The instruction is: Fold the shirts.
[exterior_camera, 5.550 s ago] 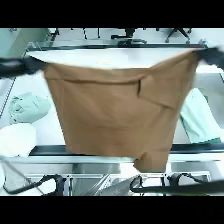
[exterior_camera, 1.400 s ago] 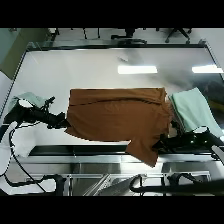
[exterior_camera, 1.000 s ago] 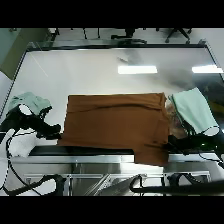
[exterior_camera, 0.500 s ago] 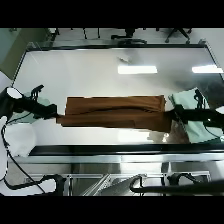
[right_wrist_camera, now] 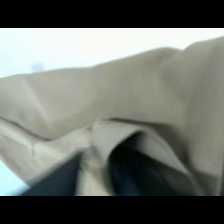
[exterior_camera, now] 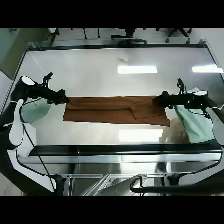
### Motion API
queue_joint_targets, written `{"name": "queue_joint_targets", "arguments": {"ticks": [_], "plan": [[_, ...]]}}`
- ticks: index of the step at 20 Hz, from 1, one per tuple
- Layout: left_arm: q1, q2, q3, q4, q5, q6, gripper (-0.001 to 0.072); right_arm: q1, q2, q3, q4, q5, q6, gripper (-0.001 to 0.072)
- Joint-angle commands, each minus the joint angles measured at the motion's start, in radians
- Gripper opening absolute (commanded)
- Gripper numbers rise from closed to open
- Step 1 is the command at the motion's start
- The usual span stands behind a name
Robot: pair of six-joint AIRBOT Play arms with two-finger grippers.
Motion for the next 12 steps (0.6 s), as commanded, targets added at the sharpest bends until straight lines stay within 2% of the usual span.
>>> {"name": "queue_joint_targets", "arguments": {"ticks": [1,2,3,4,7,12], "plan": [[0.002,-0.1,0.139,-0.014,-0.113,-0.032,0.0613,-0.029,-0.013,0.065,-0.068,0.069,-0.034,0.0395],[0.006,-0.103,0.174,-0.014,-0.145,-0.04,0.0612,-0.052,0.015,0.066,-0.12,0.083,-0.033,0.0415],[0.007,-0.102,0.203,-0.014,-0.172,-0.047,0.0612,-0.075,0.043,0.066,-0.185,0.084,-0.007,0.0554],[0.008,-0.102,0.236,-0.014,-0.203,-0.051,0.0612,-0.091,0.064,0.066,-0.248,0.085,0.02,0.0628],[0.008,-0.102,0.302,-0.016,-0.272,-0.09,0.0612,-0.097,0.072,0.062,-0.374,0.124,0.053,0.0645],[-0.019,-0.102,0.336,-0.023,-0.316,-0.133,0.0612,-0.029,-0.012,0.048,-0.353,0.144,0.052,0.0641]]}}
